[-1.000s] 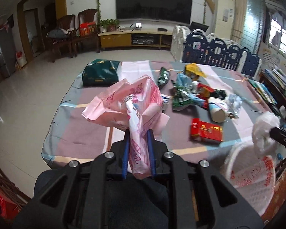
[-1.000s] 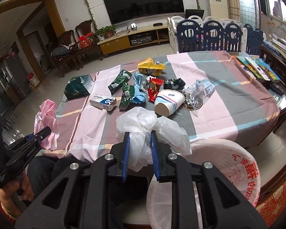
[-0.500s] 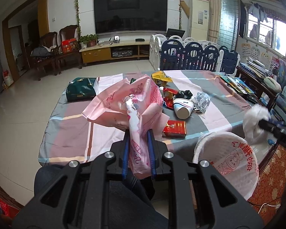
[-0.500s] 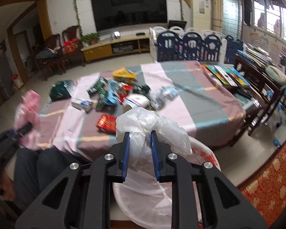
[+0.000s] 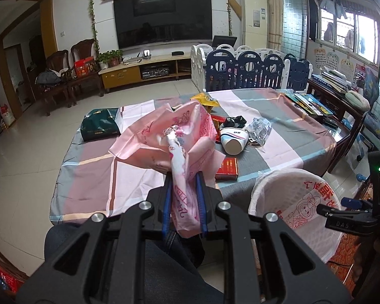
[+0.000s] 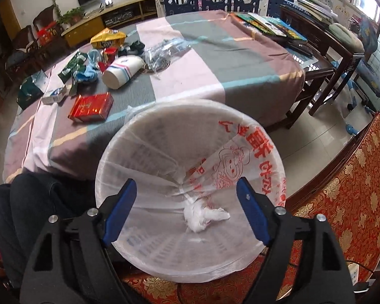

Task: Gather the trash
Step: 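Open the right tool over the white bin to drop the white bag, then open the left tool over the white bin to drop the pink bag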

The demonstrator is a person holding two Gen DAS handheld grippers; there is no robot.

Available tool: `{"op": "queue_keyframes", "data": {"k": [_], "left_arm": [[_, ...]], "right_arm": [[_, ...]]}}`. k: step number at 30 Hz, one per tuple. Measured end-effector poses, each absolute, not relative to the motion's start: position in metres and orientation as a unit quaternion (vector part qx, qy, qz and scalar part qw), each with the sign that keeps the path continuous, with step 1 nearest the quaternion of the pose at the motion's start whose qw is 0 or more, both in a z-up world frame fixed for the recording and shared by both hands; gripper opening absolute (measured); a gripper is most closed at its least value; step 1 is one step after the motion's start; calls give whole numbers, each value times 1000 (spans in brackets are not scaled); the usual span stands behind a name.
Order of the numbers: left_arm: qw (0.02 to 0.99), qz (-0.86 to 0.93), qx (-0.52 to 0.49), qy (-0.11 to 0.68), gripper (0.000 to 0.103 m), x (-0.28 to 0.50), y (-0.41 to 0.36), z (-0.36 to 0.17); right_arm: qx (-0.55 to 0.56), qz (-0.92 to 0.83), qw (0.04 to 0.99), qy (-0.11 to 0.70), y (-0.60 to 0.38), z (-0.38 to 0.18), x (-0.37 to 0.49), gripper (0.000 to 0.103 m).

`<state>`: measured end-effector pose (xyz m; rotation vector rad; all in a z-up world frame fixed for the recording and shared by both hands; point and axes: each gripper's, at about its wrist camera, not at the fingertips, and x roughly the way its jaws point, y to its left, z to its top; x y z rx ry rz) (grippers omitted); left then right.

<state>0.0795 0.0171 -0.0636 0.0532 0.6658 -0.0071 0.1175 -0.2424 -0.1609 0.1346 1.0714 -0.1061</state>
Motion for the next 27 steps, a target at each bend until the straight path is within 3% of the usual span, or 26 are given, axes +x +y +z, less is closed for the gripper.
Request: {"op": "queue_keyframes", "data": {"k": [27], "left_arm": [[936, -50, 43, 347, 19, 85, -5, -77]], "right_arm": [[168, -122, 877, 434, -307, -129, 101, 81]]}}
